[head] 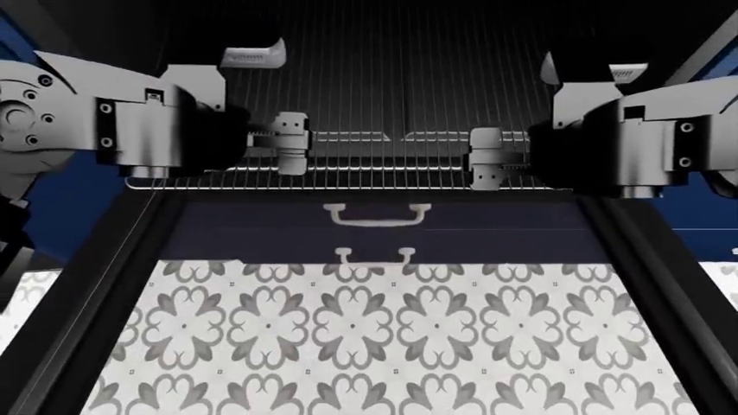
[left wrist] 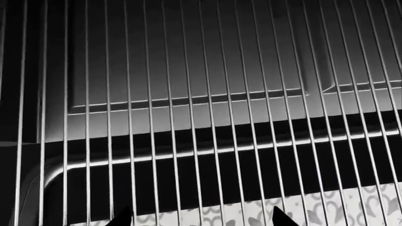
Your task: Fully slide the bottom oven rack out.
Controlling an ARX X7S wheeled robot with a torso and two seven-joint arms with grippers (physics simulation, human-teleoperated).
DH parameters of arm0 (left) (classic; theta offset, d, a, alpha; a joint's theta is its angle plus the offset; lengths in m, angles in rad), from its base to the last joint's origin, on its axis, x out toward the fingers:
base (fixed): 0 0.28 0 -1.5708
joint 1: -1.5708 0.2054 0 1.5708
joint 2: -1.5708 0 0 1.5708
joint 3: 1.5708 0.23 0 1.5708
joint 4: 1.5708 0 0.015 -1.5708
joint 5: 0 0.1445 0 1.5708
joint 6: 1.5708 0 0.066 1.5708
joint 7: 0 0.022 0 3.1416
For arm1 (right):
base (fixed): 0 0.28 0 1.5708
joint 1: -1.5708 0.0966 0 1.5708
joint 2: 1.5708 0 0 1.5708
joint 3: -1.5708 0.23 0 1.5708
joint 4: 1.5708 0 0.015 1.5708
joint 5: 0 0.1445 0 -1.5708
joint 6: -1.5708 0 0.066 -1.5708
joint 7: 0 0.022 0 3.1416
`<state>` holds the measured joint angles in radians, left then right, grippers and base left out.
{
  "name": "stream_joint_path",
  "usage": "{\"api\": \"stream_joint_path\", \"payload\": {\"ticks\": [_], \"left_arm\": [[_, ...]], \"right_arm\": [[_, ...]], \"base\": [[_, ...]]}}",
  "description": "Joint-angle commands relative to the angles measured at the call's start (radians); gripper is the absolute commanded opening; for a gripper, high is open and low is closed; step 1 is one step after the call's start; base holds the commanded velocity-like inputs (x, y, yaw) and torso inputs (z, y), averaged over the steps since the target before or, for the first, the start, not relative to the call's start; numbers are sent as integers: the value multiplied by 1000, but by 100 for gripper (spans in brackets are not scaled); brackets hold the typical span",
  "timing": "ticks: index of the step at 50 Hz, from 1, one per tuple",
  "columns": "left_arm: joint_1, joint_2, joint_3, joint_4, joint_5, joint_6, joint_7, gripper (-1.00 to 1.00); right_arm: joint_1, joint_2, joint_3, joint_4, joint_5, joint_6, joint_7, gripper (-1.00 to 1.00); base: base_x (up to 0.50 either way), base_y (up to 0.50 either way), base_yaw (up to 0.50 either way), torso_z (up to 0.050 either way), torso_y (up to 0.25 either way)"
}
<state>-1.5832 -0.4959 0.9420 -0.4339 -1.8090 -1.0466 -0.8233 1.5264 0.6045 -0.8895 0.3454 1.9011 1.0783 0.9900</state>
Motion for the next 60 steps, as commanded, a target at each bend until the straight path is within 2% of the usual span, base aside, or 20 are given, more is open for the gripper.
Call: {"api": "stream_joint_path", "payload": {"ticks": [1,7,18,23,28,38,46,52,56,60], "left_arm": [[159,-27,66,23,-75,23,-48,100],[197,-53,77,50,-103,9,-83,100],[183,-57,134,41,-239,-122,-185,100],[235,-65,175,55,-291,-159,-221,100],[309,-99,183,99,-333,-135,-250,100],[478,-234,161,261,-397,-27,-301,100],[581,-308,158,350,-428,30,-315,100],[627,-329,203,431,-519,40,-407,100],[633,-344,218,452,-556,41,-435,100],[695,-384,233,513,-577,73,-449,100]], "right_arm": [[-148,25,-64,-31,64,-20,29,100],[-185,52,-63,-69,119,-25,77,100],[-215,106,-99,-147,320,22,220,100],[-276,141,-112,-208,368,6,247,100],[-339,192,-108,-280,395,-27,260,100],[-550,319,-80,-472,396,-159,234,100],[-639,389,-70,-551,404,-219,218,100],[-692,434,-68,-592,459,-264,219,100],[-717,459,-74,-621,481,-278,227,100],[-778,510,-85,-669,486,-303,215,100]], "base": [[0,0,0,0,-20],[0,0,0,0,-21],[-1,0,-2,0,-21],[-2,0,-2,0,-22],[0,0,0,0,-25],[-2,0,-2,0,-28],[-1,-1,-4,0,-30],[0,-3,-4,0,-31],[0,-1,-4,0,-31],[-3,-2,-3,0,-32]]}}
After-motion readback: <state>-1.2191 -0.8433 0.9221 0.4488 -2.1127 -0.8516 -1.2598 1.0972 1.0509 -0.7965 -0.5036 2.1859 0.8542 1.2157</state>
